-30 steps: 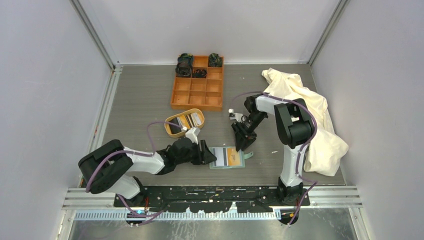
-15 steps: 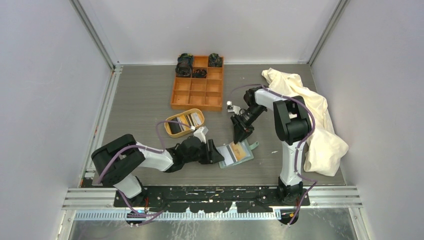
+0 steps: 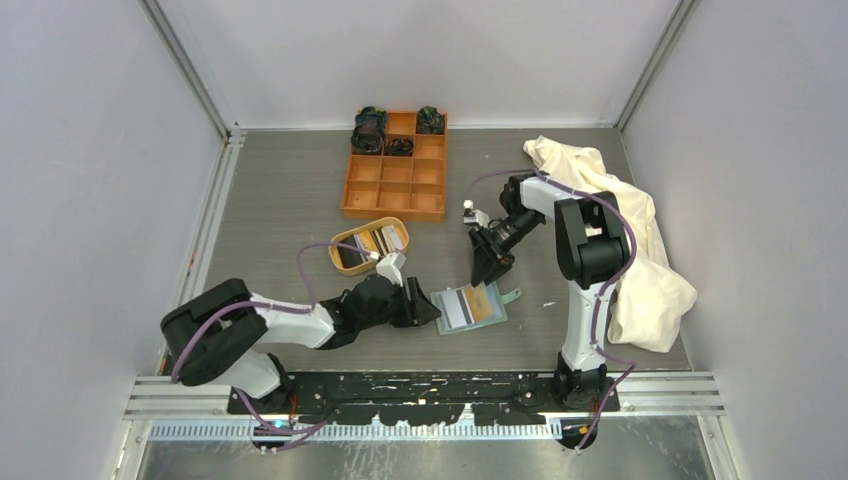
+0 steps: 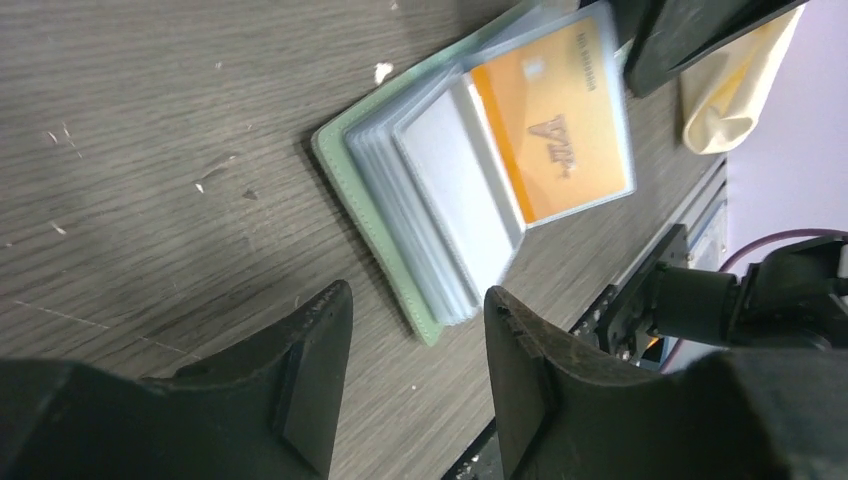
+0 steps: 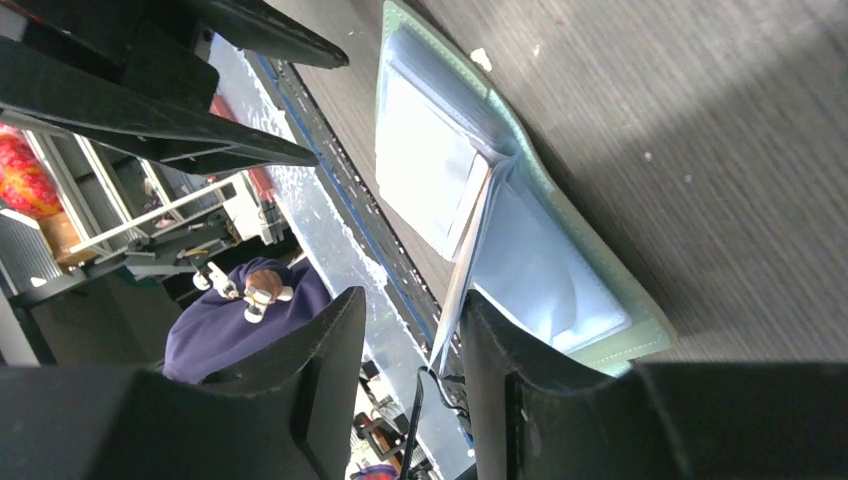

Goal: Put the credit cards into the card holder
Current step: Insert the credit card into the card holder.

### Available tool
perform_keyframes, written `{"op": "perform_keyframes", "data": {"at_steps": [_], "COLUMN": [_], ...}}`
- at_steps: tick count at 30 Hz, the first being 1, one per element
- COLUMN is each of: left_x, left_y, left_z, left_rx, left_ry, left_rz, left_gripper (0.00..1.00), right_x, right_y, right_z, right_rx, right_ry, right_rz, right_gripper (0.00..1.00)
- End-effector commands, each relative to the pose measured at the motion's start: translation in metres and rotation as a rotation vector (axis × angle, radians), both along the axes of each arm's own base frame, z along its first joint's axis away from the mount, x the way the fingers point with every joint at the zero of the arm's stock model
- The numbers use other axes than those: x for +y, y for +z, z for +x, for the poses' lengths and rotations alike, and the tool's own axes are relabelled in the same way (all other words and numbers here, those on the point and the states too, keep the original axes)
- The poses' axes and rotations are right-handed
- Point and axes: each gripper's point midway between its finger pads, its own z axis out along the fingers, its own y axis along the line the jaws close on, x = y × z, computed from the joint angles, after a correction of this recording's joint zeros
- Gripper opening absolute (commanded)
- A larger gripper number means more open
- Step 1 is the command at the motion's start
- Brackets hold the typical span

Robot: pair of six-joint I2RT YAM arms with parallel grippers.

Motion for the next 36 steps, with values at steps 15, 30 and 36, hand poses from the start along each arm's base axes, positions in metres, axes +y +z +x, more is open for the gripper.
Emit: {"op": "perform_keyframes", "data": {"at_steps": [15, 30, 36], "left_x": [-0.041, -0.084, -0.083], "left_y": [0.073, 0.065, 0.050], "left_z": [0.005, 0.003, 0.008], "left_rx": [-0.128, -0.101, -0.073], "left_ry": [-0.100, -0.149, -0.127], "left_rz": [-0.166, -0.218, -0.149], "left_gripper": [0.66, 0.71, 0.72], "right_x": [0.018, 0.026, 0.028], "right_y": [0.030, 0.017, 0.017], "right_z": [-0.016, -0.015, -0.016], "right_rx": [0.124, 0.157, 0.162], "right_ry": [-0.003, -0.036, -0.033], "right_rz": [0.177, 0.152, 0.155], "right_gripper": [0.45, 0.33, 0.32]}}
